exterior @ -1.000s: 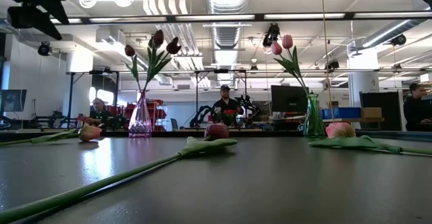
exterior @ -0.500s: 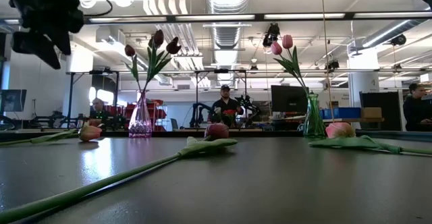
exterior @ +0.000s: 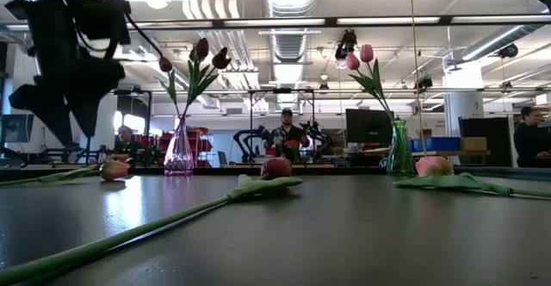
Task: Sort flowers into vase by color
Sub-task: Put the left pink flower into the green vase
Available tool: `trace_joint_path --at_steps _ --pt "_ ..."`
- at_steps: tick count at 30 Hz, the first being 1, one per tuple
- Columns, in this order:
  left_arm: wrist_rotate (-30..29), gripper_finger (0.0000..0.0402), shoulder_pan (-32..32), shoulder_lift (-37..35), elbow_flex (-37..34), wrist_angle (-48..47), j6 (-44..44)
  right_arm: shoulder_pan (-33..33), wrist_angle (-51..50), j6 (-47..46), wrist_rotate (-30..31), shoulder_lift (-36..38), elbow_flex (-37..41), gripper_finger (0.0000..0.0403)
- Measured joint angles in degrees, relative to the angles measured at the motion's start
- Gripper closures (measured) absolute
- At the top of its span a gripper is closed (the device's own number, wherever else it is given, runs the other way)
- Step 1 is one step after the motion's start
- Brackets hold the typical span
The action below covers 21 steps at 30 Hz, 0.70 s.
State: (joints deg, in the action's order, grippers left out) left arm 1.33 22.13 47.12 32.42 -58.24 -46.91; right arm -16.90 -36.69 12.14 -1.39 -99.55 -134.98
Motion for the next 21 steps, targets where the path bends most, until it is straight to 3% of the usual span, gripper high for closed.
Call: trace_joint_path --at_steps 8,13,21 --pt "-4.1 0.019 0.0 9.7 -3.0 3.4 1.8 0.0 0.0 -0.1 0.0 0.0 0.0 0.0392" --pt "-3.4 0.0231 0.0 13.9 -5.3 10.9 2.4 0.0 0.0 -0.1 0.0 0.0 0.0 0.0392" --pt "-3.9 0.0298 0.0 18.7 -5.7 12.9 5.3 0.0 0.0 -0.4 0.0 0.0 0.0 0.0392"
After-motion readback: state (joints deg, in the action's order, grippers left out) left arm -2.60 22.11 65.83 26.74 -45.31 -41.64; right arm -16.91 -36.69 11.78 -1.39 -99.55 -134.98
